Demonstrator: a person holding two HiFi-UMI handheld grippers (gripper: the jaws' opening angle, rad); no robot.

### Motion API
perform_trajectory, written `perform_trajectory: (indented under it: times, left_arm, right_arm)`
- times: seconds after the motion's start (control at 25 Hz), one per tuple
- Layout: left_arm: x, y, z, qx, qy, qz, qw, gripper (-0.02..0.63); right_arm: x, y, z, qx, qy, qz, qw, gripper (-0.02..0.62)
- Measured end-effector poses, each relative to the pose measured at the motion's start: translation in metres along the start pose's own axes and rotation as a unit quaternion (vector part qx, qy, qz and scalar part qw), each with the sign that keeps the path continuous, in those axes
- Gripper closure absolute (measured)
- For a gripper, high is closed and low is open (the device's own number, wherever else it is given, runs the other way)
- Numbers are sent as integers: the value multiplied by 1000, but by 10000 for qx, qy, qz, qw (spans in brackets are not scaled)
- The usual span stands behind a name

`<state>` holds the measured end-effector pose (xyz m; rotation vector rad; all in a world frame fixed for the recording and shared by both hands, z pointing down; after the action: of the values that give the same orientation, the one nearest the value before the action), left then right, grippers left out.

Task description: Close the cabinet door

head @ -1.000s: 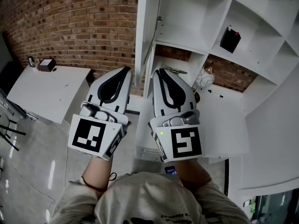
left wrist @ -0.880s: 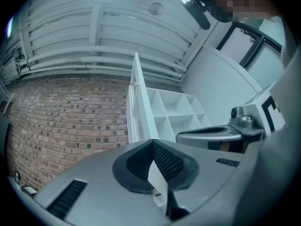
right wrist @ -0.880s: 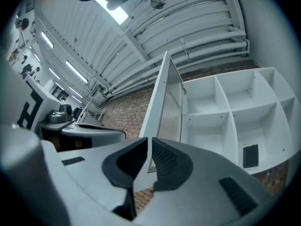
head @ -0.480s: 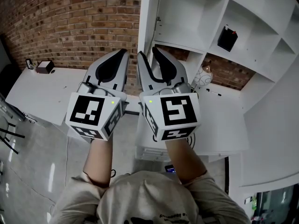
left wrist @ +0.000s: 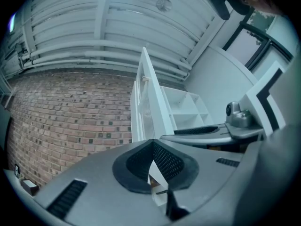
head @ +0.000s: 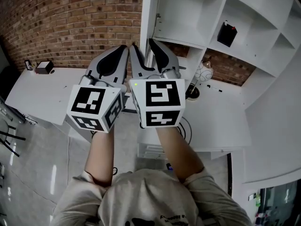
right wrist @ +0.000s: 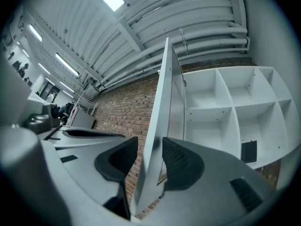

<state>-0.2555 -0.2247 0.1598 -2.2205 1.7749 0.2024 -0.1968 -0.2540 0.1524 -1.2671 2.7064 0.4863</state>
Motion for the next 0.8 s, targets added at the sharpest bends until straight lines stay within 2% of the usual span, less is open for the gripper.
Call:
perform_trajectory:
  times: [0.28, 0.44, 0.6, 0.8]
  left_arm:
    - [-5, -4, -5, -12, 17, -159, 9999, 598]
    - [-2, -13, -7, -67, 0, -356, 9993, 598]
    - [5, -28, -10, -108, -35, -628, 9980, 598]
    - [22, -50, -15, -226, -39, -1007, 9947, 598]
  right_arm:
    - [-1, -5, -7, 71, 16, -373, 9993, 443]
    - [-10, -11, -7, -56, -15, -581, 9983, 479]
    - [-23, -32, -11, 119, -14, -827, 9965, 494]
    - [-32, -54, -13, 357, 134, -742, 9965, 502]
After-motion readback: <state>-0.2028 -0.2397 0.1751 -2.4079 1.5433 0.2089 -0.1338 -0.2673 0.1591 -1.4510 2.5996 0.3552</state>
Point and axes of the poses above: the fingertips, and each gripper's own axes: x forward along the fingers, y to its left, z out of its top, the point moved 3 cm from there along -x, backward along the fingers, and after that the axes turned 1 degree about -x, right-handed, at the moved point
